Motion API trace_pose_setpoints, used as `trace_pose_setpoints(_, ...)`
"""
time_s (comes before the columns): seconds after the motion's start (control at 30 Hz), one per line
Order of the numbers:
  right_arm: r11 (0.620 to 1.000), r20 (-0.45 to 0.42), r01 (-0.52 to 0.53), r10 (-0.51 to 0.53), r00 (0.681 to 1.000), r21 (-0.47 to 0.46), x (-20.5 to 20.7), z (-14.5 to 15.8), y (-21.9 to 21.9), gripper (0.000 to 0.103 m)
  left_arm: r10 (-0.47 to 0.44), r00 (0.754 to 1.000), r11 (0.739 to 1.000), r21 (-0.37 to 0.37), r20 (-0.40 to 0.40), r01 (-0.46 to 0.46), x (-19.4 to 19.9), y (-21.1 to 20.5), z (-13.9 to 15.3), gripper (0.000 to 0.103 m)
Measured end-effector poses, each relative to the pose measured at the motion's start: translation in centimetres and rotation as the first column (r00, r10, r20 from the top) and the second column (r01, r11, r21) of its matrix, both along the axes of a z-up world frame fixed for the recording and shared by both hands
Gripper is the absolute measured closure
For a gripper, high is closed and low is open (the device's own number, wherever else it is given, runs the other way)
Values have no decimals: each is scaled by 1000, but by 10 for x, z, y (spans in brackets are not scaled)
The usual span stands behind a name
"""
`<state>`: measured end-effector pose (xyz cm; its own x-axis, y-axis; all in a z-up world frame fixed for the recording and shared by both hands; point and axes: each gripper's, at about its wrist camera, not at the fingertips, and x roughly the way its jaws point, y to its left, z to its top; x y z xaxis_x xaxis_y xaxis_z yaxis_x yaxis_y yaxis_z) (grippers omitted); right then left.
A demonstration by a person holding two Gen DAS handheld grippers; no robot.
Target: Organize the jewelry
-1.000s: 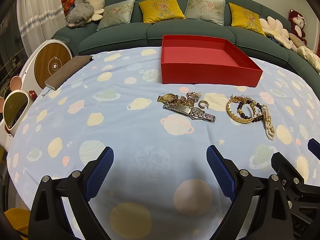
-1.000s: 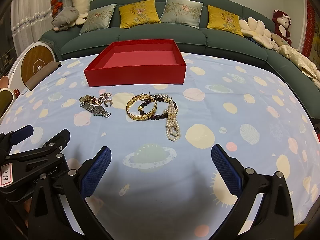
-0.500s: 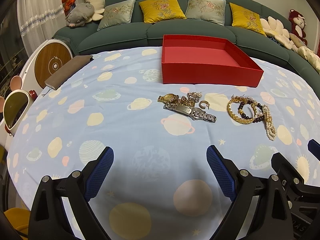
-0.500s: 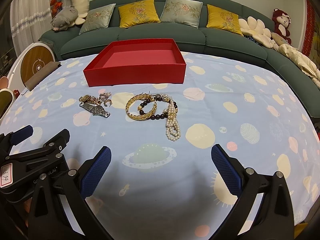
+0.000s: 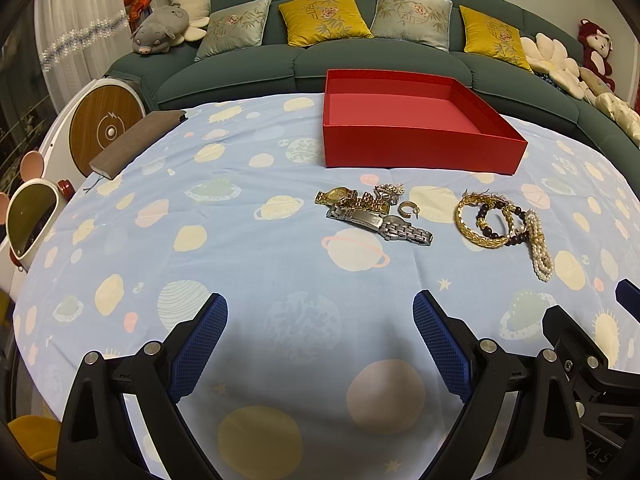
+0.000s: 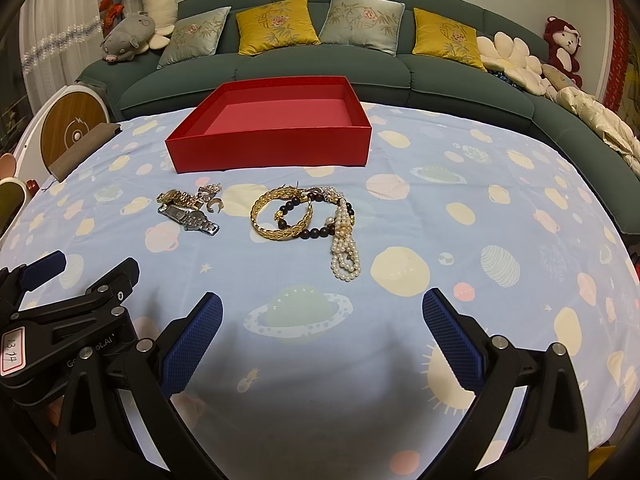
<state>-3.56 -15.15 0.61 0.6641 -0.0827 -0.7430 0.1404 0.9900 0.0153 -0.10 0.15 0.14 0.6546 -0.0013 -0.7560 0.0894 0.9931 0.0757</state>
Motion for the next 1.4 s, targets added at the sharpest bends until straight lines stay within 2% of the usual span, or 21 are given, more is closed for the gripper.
trace_pose_setpoints(0.53, 1000, 2, -13, 13, 1000, -5, 2, 0, 0, 5, -2, 1000, 1000, -10, -29, 2, 5, 4, -2, 11)
trace_pose_setpoints(0.73, 999, 23, -14, 13, 1000, 36, 19, 2, -8, 8, 69, 995, 995, -62, -69, -73, 17, 25, 0, 11)
trace_pose_setpoints(0.83, 997, 9, -27, 26, 1000, 72, 31, 0, -10, 14, 103, 991, 991, -77, -90, -110, 22, 36, 0, 11)
trace_pose_setpoints(0.9, 992, -22, -38, 41, 999, 117, 40, -5, -9, 26, 121, 988, 988, -85, -93, -129, 25, 42, 1, 11)
trace_pose_setpoints(1.0, 981, -64, -54, 67, 996, 186, 53, -16, -5, 37, 132, 989, 982, -126, -73, -140, 28, 53, 2, 11)
trace_pose_setpoints(1.07, 979, -72, -63, 78, 994, 194, 60, -20, 1, 39, 121, 990, 983, -129, -79, -131, 29, 56, 2, 11)
trace_pose_setpoints(1.23, 979, -85, -73, 90, 992, 192, 75, -29, 11, 44, 108, 991, 991, -77, -75, -114, 28, 59, 1, 11)
trace_pose_setpoints(1.27, 979, -89, -69, 87, 992, 193, 77, -32, 12, 47, 108, 991, 991, -74, -75, -113, 28, 60, 0, 11)
trace_pose_setpoints(1.4, 981, -92, -42, 60, 994, 192, 85, -39, 8, 48, 120, 989, 988, -82, -92, -127, 29, 68, -4, 11)
